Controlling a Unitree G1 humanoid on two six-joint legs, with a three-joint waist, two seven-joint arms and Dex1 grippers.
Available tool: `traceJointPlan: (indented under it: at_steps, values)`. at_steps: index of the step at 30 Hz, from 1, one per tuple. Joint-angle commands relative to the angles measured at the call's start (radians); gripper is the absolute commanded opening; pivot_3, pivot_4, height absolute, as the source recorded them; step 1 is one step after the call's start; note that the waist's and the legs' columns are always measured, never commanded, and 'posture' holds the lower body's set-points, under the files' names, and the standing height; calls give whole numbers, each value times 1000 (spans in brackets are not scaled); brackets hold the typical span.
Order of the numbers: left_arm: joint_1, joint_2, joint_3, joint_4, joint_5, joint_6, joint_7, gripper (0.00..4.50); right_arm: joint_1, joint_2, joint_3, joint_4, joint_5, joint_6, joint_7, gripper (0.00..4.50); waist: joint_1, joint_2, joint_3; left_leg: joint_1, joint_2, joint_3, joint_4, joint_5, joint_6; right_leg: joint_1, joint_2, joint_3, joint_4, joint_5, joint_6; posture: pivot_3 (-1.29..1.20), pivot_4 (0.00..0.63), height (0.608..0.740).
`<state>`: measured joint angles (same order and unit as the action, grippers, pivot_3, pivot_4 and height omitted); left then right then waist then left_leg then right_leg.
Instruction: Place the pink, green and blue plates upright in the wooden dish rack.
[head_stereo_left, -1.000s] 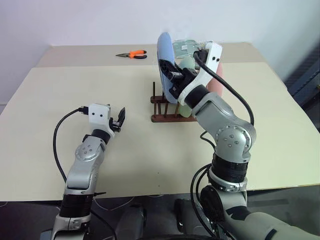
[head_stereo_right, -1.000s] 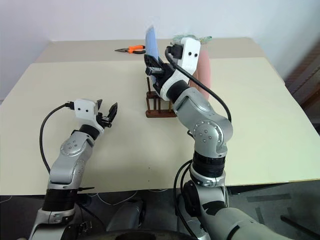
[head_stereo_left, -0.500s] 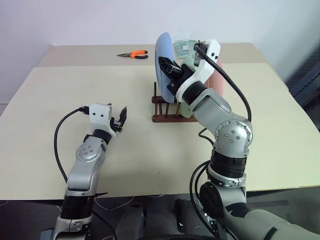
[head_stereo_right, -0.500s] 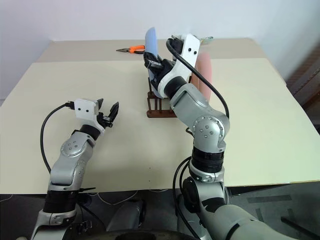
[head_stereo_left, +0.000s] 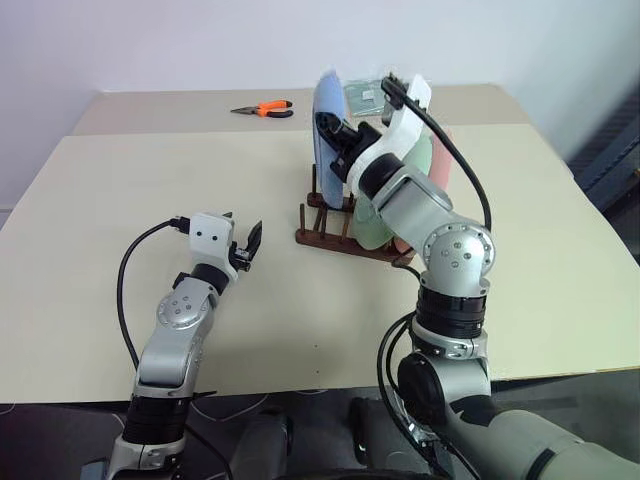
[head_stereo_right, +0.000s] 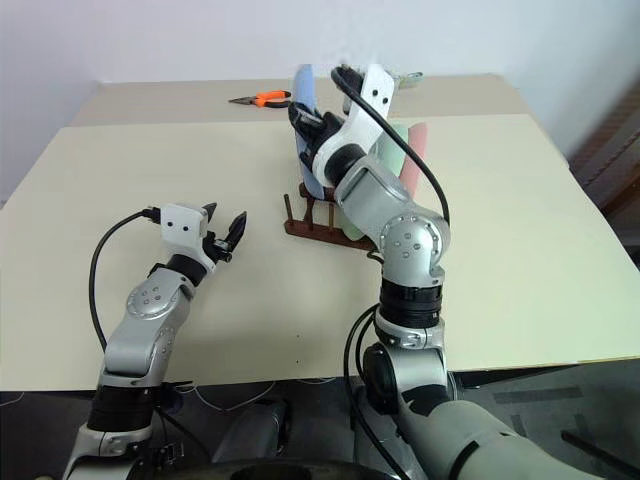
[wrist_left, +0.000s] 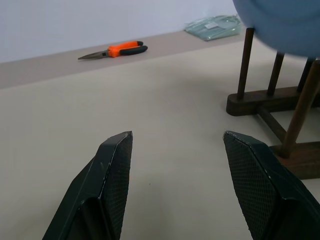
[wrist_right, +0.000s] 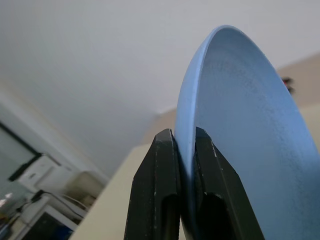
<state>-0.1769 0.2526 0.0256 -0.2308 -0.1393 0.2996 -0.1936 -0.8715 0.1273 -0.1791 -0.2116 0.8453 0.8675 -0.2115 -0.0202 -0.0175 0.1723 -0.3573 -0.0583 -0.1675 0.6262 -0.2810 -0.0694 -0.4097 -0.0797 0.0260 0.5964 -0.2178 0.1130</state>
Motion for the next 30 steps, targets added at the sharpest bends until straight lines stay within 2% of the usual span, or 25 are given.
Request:
traceJointPlan:
  at_steps: [1, 6, 12, 18, 24, 30]
  values:
    - [-14, 0, -3, -20, 13, -18, -6, 2932, -44, 3, 20, -64, 19, -21, 24, 0, 0, 0, 0, 0, 0, 0, 0, 0, 0, 0, 0, 0, 0, 0, 0, 0, 150, 740]
    - [-59, 23, -50, 113, -1, -6, -117, 2932, -73, 2, -7, -74, 44, -28, 12, 0, 4, 0, 0, 0, 0, 0, 1, 0, 0, 0, 0, 0, 0, 0, 0, 0, 150, 740]
    - [-125, 32, -73, 215, -25, -37, -241, 2932, -74, 40, -69, -68, 145, -14, -89, 0, 1, 0, 0, -1, 0, 0, 0, 0, 0, 0, 0, 0, 0, 0, 0, 0, 150, 740]
    - [-123, 24, -41, 197, -65, -41, -282, 2932, -65, 104, -108, -55, 299, -27, -285, 0, 0, 1, 0, 0, 0, 0, 0, 0, 0, 0, 0, 0, 0, 0, 0, 0, 150, 740]
    - [-102, 28, 7, 145, -86, -50, -263, 2932, -42, 105, -102, -42, 380, -64, -440, 0, 0, 1, 1, 0, 0, 0, -1, 0, 0, 0, 0, 0, 0, 0, 0, 0, 150, 740]
    - [-91, 45, 33, 129, -79, -44, -253, 2932, -69, 81, -88, -46, 471, -113, -519, 0, 1, 1, 1, 0, 0, 0, 0, 0, 0, 0, 0, 0, -1, 0, 0, 0, 150, 740]
